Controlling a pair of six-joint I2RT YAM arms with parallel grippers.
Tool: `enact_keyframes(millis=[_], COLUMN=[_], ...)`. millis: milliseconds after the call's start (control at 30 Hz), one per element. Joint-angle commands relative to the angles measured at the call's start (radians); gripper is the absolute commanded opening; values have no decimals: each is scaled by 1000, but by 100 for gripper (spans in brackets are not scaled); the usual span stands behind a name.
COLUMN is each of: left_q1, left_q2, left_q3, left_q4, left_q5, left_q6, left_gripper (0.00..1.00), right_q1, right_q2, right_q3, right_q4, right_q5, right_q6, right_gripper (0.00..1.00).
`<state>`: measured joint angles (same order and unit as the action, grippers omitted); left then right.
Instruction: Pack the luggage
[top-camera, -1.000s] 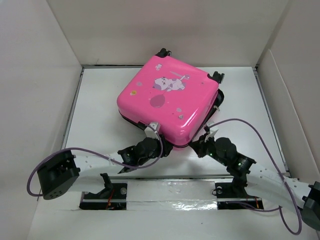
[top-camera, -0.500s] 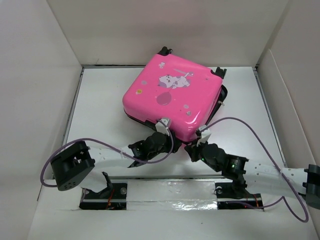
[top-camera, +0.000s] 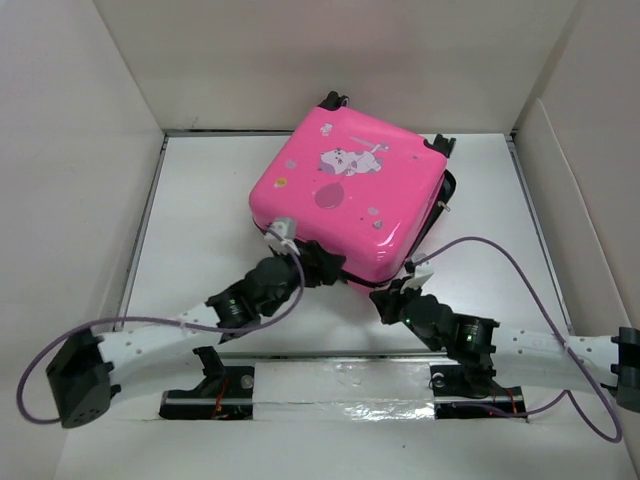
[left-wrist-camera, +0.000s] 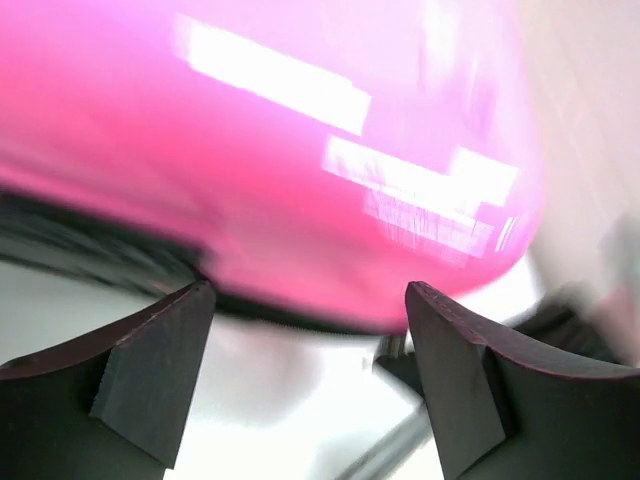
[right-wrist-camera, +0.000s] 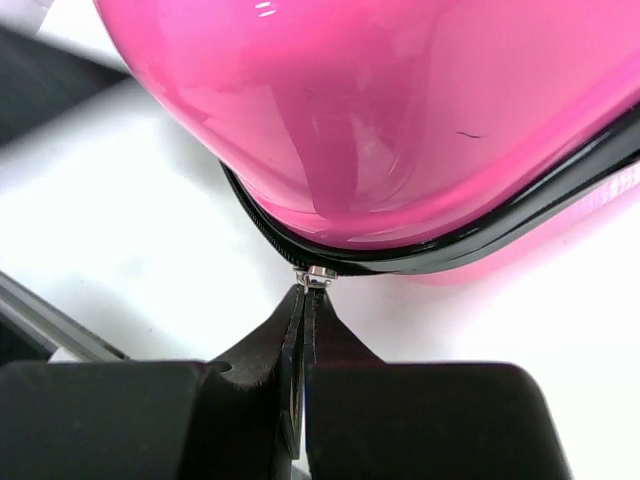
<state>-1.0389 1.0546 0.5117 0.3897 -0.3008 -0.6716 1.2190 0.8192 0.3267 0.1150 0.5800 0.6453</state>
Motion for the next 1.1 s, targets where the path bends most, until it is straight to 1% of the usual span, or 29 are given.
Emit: enact_keyframes(millis=[0,67,100,167,200,267,300,333,433,467,500,567,600,667,700,800,867,900,1067], left_q1=[85,147,228,319,430,544,595,691,812,824,824,833,833,833,833,844,844,826,749], left_q2=[-183,-238,-278,-301,-300,-274,-230,-202,-76,-44,26,96,164,262,290,379,412,433,443], left_q3=[-19,-7,-3,-2,-1,23,30,34,51,63,73,115,132,190,208,244,267,269,209], left_q4=[-73,-129,-135,-106,-88,-49,-35,0,72,87,100,120,124,120,120,146,164,169,254], left_q5=[-147,-167,-167,-156,-108,-55,-38,19,133,143,153,160,170,212,218,258,322,337,359], left_q6=[-31,-58,-66,-78,-75,-66,-72,-80,-114,-118,-121,-121,-120,-114,-115,-125,-125,-128,-151], left_gripper=[76,80,81,87,88,88,89,89,87,86,86,85,84,84,84,82,81,81,80], right_q1=[37,37,46,47,47,47,47,47,47,47,47,47,47,47,47,47,47,47,47], right_q2=[-78,-126,-141,-187,-204,-257,-279,-301,-373,-382,-382,-358,-338,-246,-246,-175,-148,-141,-68], right_q3=[-5,-8,-8,-5,-3,8,11,14,18,20,29,40,47,75,86,101,103,101,107], right_q4=[-3,-35,-73,-112,-167,-216,-268,-293,-348,-354,-359,-353,-338,-322,-315,-278,-265,-243,-147], right_q5=[-68,-92,-94,-100,-103,-105,-103,-103,-101,-109,-115,-129,-137,-164,-167,-175,-177,-167,-152], right_q6=[42,45,48,53,54,59,62,62,62,54,50,30,21,-2,-6,-25,-29,-29,-55], right_gripper=[0,0,0,0,0,0,0,0,0,0,0,0,0,0,0,0,0,0,0])
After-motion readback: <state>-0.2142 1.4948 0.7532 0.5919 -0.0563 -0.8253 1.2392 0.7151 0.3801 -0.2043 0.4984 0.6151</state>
